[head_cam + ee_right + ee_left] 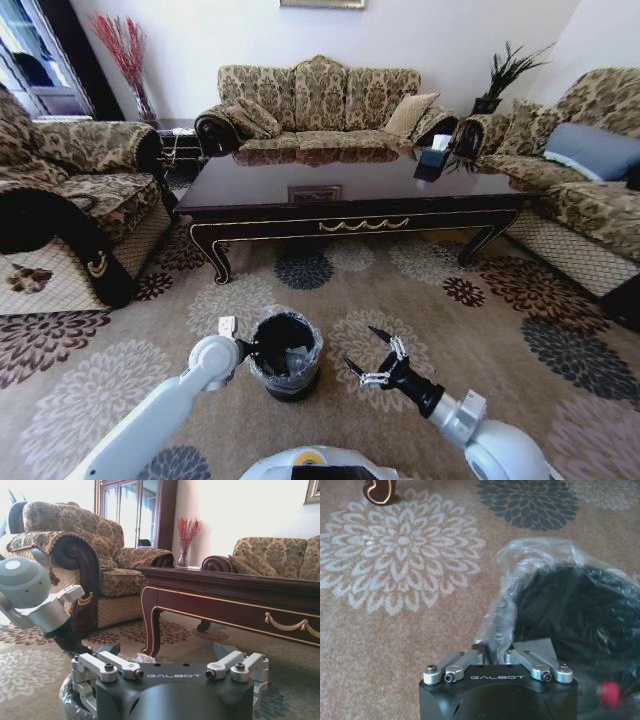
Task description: Move to the front of the table and pick up the trash from the floor, then place it into the trash bin.
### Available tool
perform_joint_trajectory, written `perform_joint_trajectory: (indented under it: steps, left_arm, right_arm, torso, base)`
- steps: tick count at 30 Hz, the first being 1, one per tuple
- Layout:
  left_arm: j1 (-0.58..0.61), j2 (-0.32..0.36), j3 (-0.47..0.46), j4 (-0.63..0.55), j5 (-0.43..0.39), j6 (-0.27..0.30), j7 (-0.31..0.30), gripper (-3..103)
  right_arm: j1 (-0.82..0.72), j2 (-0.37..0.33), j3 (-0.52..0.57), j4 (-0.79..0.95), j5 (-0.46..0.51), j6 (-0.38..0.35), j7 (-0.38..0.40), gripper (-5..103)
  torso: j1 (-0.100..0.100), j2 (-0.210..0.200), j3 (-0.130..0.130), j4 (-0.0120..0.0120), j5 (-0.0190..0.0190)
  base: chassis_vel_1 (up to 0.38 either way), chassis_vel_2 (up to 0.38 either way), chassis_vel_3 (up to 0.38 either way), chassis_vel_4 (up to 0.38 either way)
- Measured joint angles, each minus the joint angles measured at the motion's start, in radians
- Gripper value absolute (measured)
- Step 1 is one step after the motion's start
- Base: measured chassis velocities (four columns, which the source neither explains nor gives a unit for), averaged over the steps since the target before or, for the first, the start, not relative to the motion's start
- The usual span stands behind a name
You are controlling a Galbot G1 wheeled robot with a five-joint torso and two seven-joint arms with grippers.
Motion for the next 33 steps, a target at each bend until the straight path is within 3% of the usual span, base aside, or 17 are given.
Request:
perform_joint_trajectory:
  steps: [4, 8, 9, 10, 12, 14, 16, 17, 18, 20, 21, 22, 23, 26, 28, 31, 33]
  left_arm:
    - [0.012, 0.001, -0.009, -0.008, 0.013, 0.0, 0.002, 30]
    - [0.035, 0.011, -0.033, -0.044, 0.052, 0.0, 0.012, 52]
    - [0.035, 0.011, -0.033, -0.044, 0.052, 0.0, 0.012, 52]
    - [0.048, 0.013, -0.044, -0.052, 0.102, 0.0, 0.027, 52]
    - [0.086, 0.014, -0.074, -0.072, 0.184, 0.0, 0.068, 62]
    - [0.117, 0.016, -0.097, -0.092, 0.219, 0.0, 0.091, 68]
    - [0.177, 0.024, -0.135, -0.117, 0.356, -0.015, 0.17, 78]
    - [0.202, 0.029, -0.149, -0.119, 0.433, -0.034, 0.217, 78]
    - [0.202, 0.029, -0.149, -0.119, 0.433, -0.034, 0.217, 78]
    - [0.283, 0.031, -0.199, -0.132, 0.649, -0.116, 0.367, 89]
    - [0.314, 0.029, -0.221, -0.142, 0.706, -0.156, 0.41, 94]
    - [0.314, 0.029, -0.221, -0.142, 0.706, -0.156, 0.41, 94]
    - [0.337, 0.026, -0.239, -0.151, 0.743, -0.191, 0.439, 98]
    - [0.42, 0.011, -0.311, -0.179, 0.882, -0.348, 0.517, 100]
    - [0.431, 0.008, -0.322, -0.179, 0.909, -0.374, 0.526, 100]
    - [0.498, -0.012, -0.371, -0.179, 1.056, -0.517, 0.579, 100]
    - [0.525, -0.028, -0.389, -0.18, 1.095, -0.559, 0.595, 100]
  right_arm:
    - [-0.004, 0.0, 0.004, 0.002, 0.0, 0.0, -0.001, 100]
    - [-0.012, 0.002, 0.023, 0.006, 0.003, 0.002, -0.007, 100]
    - [-0.012, 0.002, 0.023, 0.006, 0.003, 0.002, -0.007, 100]
    - [-0.013, 0.005, 0.037, 0.006, 0.001, 0.013, -0.032, 100]
    - [-0.013, 0.015, 0.064, 0.003, -0.026, 0.032, -0.065, 100]
    - [-0.015, 0.023, 0.073, 0.003, -0.031, 0.037, -0.065, 100]
    - [-0.018, 0.036, 0.082, 0.002, -0.016, 0.039, -0.035, 100]
    - [-0.019, 0.042, 0.089, 0.0, -0.008, 0.041, -0.025, 100]
    - [-0.019, 0.042, 0.089, 0.0, -0.008, 0.041, -0.025, 100]
    - [-0.006, 0.069, 0.112, -0.013, 0.014, 0.043, 0.022, 100]
    - [0.003, 0.081, 0.119, -0.021, 0.035, 0.043, 0.05, 100]
    - [0.003, 0.081, 0.119, -0.021, 0.035, 0.043, 0.05, 100]
    - [0.012, 0.095, 0.126, -0.028, 0.054, 0.038, 0.073, 100]
    - [0.031, 0.136, 0.166, -0.057, 0.084, 0.033, 0.11, 100]
    - [0.034, 0.142, 0.171, -0.062, 0.086, 0.033, 0.116, 100]
    - [0.082, 0.167, 0.182, -0.111, 0.073, 0.026, 0.241, 100]
    - [0.109, 0.172, 0.177, -0.154, 0.067, 0.029, 0.308, 100]
  torso:
    - [0.0, 0.0, 0.0, -0.0001, -0.0002]
    - [0.0, 0.0, 0.0, -0.0001, -0.0003]
    - [0.0, 0.0, 0.0, -0.0001, -0.0003]
    - [0.0, 0.0, 0.0, -0.0002, -0.0003]
    - [0.0, 0.0, 0.0, -0.0002, -0.0004]
    - [0.0, 0.0, 0.0, 0.0, -0.0006]
    - [0.0, 0.0, 0.0, -0.0001, -0.0003]
    - [0.0, 0.0, 0.0, 0.0, -0.0002]
    - [0.0, 0.0, 0.0, 0.0, -0.0002]
    - [0.0, 0.0, 0.0, 0.0, -0.0006]
    - [0.0, 0.0, 0.0, 0.0, -0.0005]
    - [0.0, 0.0, 0.0, 0.0, -0.0005]
    - [0.0, 0.0, 0.0, 0.0, -0.0004]
    - [0.0, 0.0, 0.0, -0.0001, -0.0003]
    - [0.0, 0.0, 0.0, -0.0001, -0.0003]
    - [0.0, 0.0, 0.0, -0.0001, -0.0004]
    - [0.0, 0.0, 0.0, 0.0, -0.0002]
  base:
    - [0.0, 0.0, 0.0, 0.0]
    - [0.0, 0.0, 0.0, 0.0]
    - [0.0, 0.0, 0.0, 0.0]
    - [0.0, 0.0, 0.0, 0.0]
    - [0.0, 0.0, 0.0, 0.0]
    - [0.0, 0.0, 0.0, 0.0]
    - [0.0, 0.0, 0.0, 0.0]
    - [0.0, 0.0, 0.0, 0.0]
    - [0.0, 0.0, 0.0, 0.0]
    - [0.0, 0.0, 0.0, 0.0]
    - [0.0, 0.0, 0.0, 0.0]
    - [0.0, 0.0, 0.0, 0.0]
    - [0.0, 0.0, 0.0, 0.0]
    - [0.0, 0.0, 0.0, 0.0]
    - [0.0, 0.0, 0.0, 0.0]
    - [0.0, 0.0, 0.0, 0.0]
    - [0.0, 0.0, 0.0, 0.0]
